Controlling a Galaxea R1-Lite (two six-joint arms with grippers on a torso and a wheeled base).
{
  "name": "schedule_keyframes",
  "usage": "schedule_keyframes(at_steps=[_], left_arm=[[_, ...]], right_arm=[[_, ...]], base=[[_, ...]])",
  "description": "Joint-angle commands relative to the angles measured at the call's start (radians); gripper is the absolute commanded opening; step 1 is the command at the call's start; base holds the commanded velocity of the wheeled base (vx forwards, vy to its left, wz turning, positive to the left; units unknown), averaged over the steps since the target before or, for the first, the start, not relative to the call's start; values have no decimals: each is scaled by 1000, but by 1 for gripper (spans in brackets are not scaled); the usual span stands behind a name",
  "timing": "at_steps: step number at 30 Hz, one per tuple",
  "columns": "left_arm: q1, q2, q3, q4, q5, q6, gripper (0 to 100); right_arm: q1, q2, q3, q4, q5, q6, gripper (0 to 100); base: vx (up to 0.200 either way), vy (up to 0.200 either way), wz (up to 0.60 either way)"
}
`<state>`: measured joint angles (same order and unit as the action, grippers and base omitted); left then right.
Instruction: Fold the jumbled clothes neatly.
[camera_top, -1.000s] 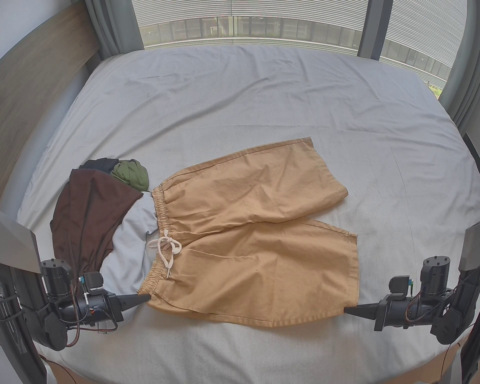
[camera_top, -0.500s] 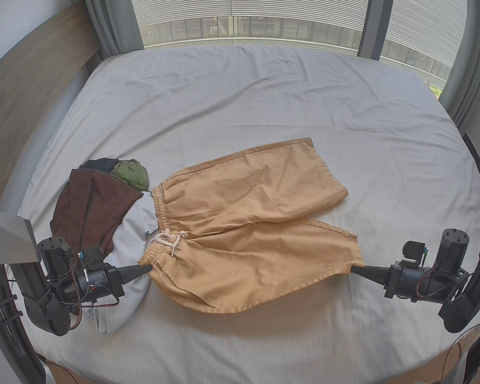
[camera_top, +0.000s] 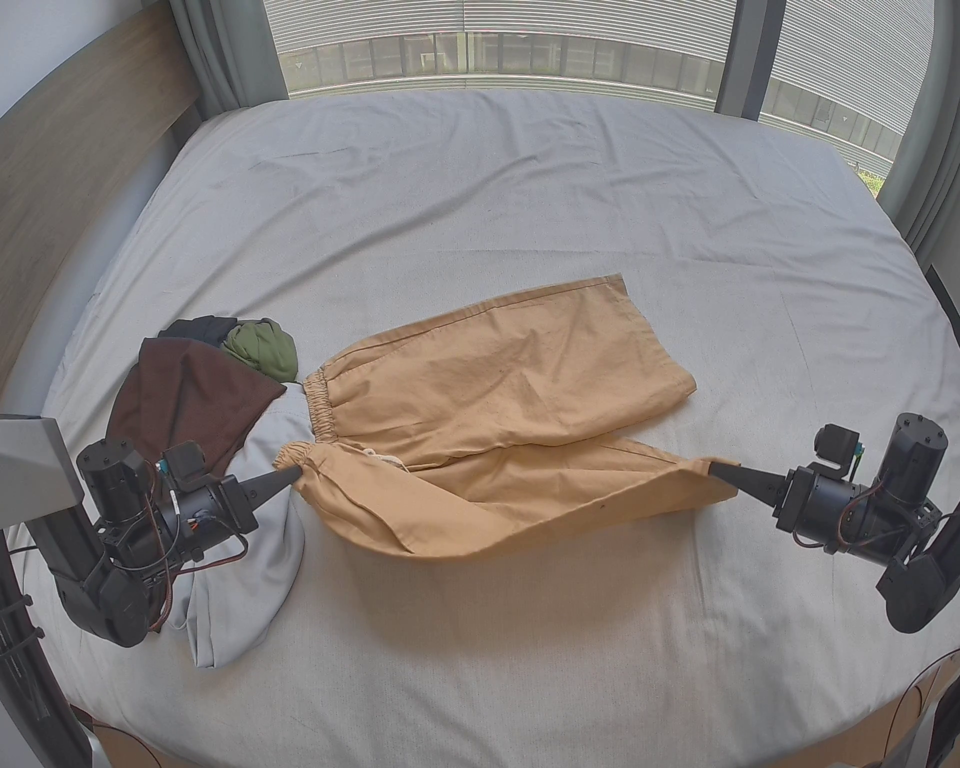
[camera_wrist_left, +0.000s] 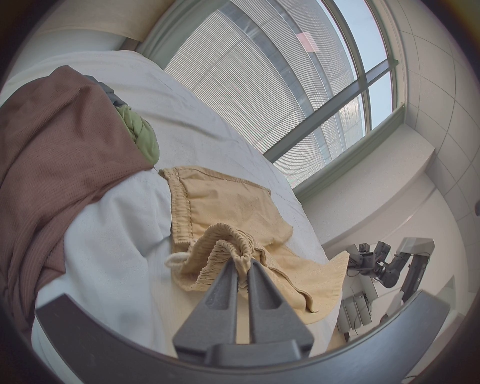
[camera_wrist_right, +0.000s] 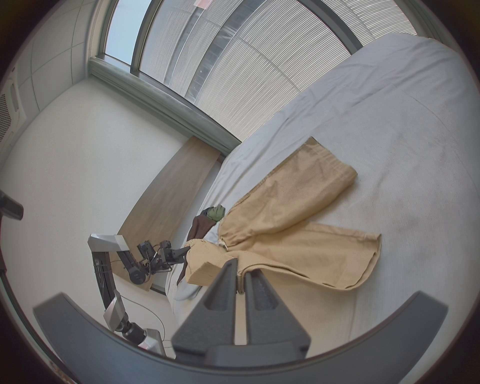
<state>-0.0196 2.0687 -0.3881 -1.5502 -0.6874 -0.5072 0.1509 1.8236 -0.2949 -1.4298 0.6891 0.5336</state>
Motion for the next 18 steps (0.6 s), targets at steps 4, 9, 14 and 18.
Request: schedule_keyframes(at_steps=[4,9,14,18], left_arm=[[-49,-6,-75,-1,94,-47,0],[-57,-6,-112,-1,137,-88,0],[-60,-7,-120,-2,140,-96,0],[-60,-9,-126,-2,141,-96,0]], right_arm=[[-34,-3,-92,11,0,25,0],[-70,0,-162,11,0,74,0],[-86,8,-225,12,0,83,0],[-85,40,-271,12,0,83,0]], base=[[0,0,0],[0,0,0],[0,0,0],[0,0,0]])
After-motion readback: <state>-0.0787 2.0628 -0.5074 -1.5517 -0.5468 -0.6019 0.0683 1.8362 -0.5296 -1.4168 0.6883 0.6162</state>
